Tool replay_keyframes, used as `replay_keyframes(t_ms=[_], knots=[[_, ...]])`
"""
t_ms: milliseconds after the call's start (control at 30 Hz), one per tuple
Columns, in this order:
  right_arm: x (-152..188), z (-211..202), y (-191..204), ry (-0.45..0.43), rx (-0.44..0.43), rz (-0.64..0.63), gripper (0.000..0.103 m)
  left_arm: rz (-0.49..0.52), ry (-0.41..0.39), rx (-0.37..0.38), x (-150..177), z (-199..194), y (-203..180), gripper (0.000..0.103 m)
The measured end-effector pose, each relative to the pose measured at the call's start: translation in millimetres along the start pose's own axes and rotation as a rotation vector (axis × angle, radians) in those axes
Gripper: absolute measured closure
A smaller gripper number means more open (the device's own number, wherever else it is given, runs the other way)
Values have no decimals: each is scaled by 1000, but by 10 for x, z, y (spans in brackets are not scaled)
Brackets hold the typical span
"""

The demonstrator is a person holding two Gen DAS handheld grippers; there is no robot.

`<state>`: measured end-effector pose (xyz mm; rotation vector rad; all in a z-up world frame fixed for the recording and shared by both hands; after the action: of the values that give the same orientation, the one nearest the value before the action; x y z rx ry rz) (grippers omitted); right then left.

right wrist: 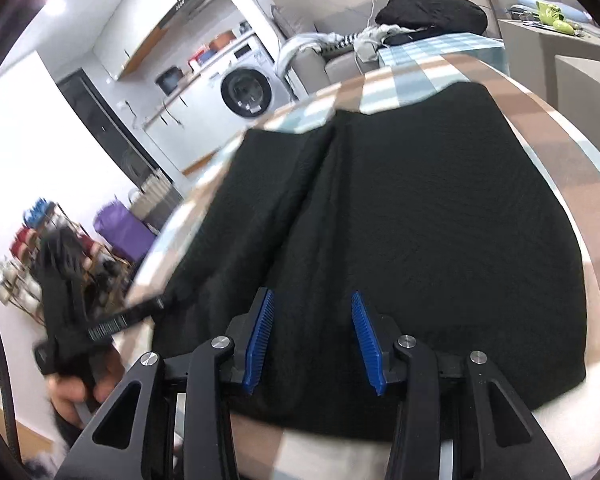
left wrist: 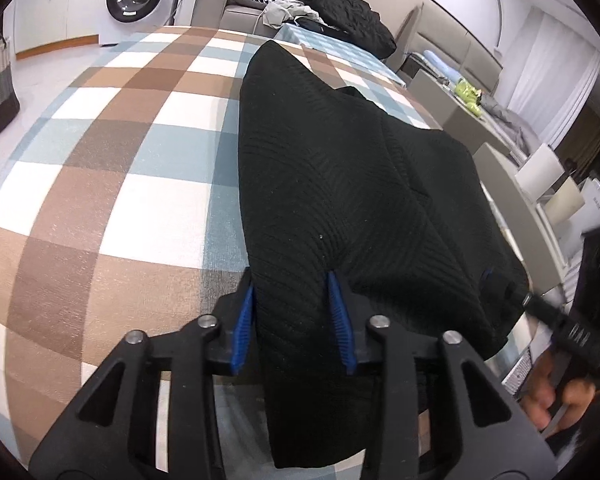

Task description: Fold small clothes

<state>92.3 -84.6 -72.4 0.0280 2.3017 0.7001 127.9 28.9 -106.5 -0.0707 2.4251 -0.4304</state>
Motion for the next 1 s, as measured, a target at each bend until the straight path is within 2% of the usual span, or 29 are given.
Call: replay_keyframes(t_ms=[67, 133, 267, 333, 367, 400, 467, 500, 567, 667, 733, 800, 867, 1000], knots=[[-93, 98, 73, 10, -30, 7, 60, 17, -14, -25, -8, -44, 3, 62], [-167, 220, 140, 26, -52, 9, 60, 39, -37, -39, -6, -107, -12, 50], [-269, 601, 242, 84, -97, 51, 61, 112, -95, -57, 5, -265, -77, 37], [-277, 798, 262, 133, -88, 55, 80, 147, -114, -79, 3, -315, -102, 27], [-281, 883, 273, 160, -82, 48, 91, 152, -121, -80, 4, -341, -112, 26], [-304, 877, 297, 159, -77, 27, 93, 155, -125, -74, -1, -360, -121, 25], [-439, 699, 373, 74, -88, -22, 94, 153, -116, -58, 7, -380, -133, 24], [-522, 569, 394, 20, -76, -50, 94, 150, -108, -53, 13, -385, -131, 24], [-586, 463, 342, -10, -13, -65, 94, 147, -102, -47, 25, -382, -131, 23], [-477, 628, 181, 53, 56, -51, 93, 147, -74, -48, 65, -336, -127, 23], [-358, 705, 115, 99, 34, -9, 91, 153, -56, -56, 103, -307, -126, 23], [-293, 623, 83, 84, -3, 25, 80, 145, -36, -56, 142, -285, -109, 23], [-198, 487, 81, 77, -38, 26, 75, 141, -22, -52, 183, -262, -79, 23], [54, 247, 181, 70, -127, -2, 75, 139, -15, -54, 241, -264, -58, 22]])
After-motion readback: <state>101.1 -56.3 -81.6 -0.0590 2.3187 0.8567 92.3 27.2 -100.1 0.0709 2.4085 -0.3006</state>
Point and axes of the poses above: each gripper's, at about its wrist camera, not at the fingertips, and z roughly the way its jaws point, y to its left, x to its underside, the point moved 7 cm from there along z, roughly the way its jaws point, and after that the axes turned 3 degrees about -y, right-handed, at the moved point
